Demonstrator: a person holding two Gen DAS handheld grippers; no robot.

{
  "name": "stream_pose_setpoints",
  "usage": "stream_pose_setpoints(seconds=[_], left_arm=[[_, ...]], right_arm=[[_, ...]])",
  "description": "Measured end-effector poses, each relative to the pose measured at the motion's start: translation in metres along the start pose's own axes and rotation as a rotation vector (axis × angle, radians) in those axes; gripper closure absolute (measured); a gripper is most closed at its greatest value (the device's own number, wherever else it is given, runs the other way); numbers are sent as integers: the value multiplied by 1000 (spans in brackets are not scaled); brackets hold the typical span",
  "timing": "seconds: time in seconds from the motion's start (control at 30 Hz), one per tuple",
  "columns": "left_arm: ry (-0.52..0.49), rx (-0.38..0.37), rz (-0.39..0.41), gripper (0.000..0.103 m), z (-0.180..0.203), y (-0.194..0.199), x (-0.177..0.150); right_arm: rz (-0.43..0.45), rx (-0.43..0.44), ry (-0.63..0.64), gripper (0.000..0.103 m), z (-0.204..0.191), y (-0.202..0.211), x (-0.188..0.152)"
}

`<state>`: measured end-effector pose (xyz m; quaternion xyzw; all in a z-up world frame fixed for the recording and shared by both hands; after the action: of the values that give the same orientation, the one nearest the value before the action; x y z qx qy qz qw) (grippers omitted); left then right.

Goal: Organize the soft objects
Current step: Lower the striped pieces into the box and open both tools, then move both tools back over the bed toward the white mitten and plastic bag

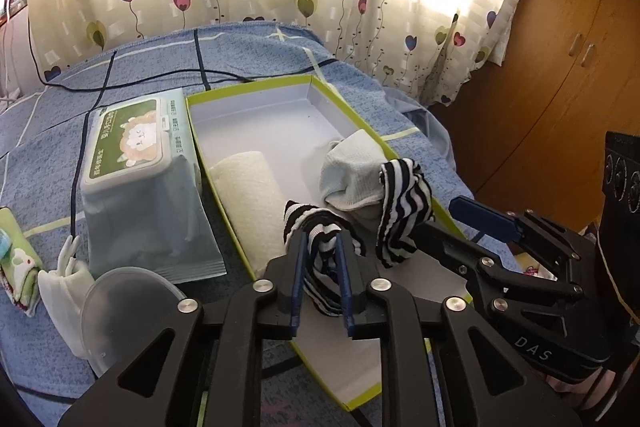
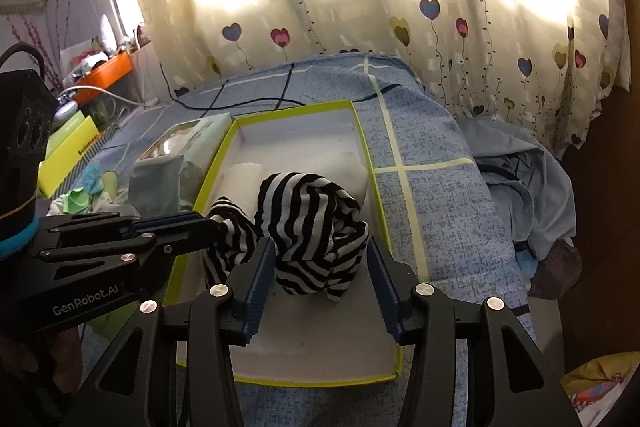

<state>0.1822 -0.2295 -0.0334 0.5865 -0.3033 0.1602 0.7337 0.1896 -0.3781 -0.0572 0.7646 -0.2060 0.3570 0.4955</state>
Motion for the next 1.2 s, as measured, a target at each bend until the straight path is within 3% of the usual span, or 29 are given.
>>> stream_pose_setpoints(seconds=[0.13, 0.7, 1.2], left_arm=[[3, -11, 25, 69, 1, 9, 2], [11, 13, 141, 69, -13, 61, 3], [52, 58, 202, 69, -57, 102, -5]], right_arm=[[15, -5, -3, 54, -2, 9, -1], [67, 4, 49, 50, -39, 37, 10], [69, 30, 111, 49, -93, 42, 26]])
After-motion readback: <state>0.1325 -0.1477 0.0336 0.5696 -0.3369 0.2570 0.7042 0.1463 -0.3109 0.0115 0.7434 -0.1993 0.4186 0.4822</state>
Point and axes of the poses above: each gripper's, at about its wrist camera, not at the fingertips, and y roughly against the way its jaws point, z to its right, x to its top, the point moved 6 cm from there along -y, roughly the way its jaws point, and after that the axes turned 8 degrees about x, right-handed, at the moved point
